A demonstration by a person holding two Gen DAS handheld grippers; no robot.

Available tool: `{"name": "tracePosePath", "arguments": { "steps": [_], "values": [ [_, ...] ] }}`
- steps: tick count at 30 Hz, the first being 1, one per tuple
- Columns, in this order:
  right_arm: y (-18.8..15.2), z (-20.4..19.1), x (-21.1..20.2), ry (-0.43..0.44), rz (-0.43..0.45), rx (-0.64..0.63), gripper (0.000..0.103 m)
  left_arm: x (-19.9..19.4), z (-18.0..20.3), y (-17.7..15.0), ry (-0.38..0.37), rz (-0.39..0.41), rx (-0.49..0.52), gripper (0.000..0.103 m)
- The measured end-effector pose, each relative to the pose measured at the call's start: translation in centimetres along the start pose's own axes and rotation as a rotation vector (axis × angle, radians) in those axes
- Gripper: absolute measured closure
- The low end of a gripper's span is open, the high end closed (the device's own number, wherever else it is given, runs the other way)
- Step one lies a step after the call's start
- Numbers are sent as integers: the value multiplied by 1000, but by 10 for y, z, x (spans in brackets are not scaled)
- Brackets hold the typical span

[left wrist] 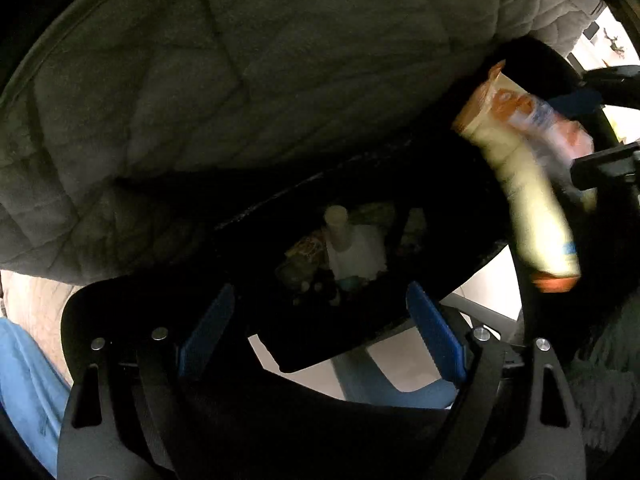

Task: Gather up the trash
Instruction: 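Lower the chip bag and cardboard tube into the bin and open both grippers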

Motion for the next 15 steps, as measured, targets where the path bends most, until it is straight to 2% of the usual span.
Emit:
{"name": "tracePosePath", "arguments": {
  "steps": [3, 6, 8, 10, 11, 13, 15],
  "values": [
    [4, -3, -11, 18, 24, 11, 25, -5, -2, -5, -5, 18, -21, 17],
    [3, -11, -20, -31, 49, -14, 25, -14, -7, -14, 0, 45, -37, 17],
    [4, -17, -39, -10, 87, -16, 30, -27, -10, -20, 19, 76, -37, 17],
    [13, -27, -66, 34, 142, -47, 30, -50, -10, -27, 45, 122, -27, 17],
    [21, -36, -89, 48, 195, -98, 30, -62, -7, -28, 46, 149, -25, 17],
    [38, -52, -125, 15, 272, -206, 28, -95, -14, -29, 23, 227, -36, 17],
    [77, -62, -159, -79, 349, -350, 24, -126, -20, -29, -21, 305, -55, 17]
  ]
}}
Point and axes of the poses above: each gripper's, at about its wrist camera, not at the fingertips, and x roughly the way its jaws point, z to its right, y to its top, the point moved 1 cm from there along x, roughly the way its jaws point
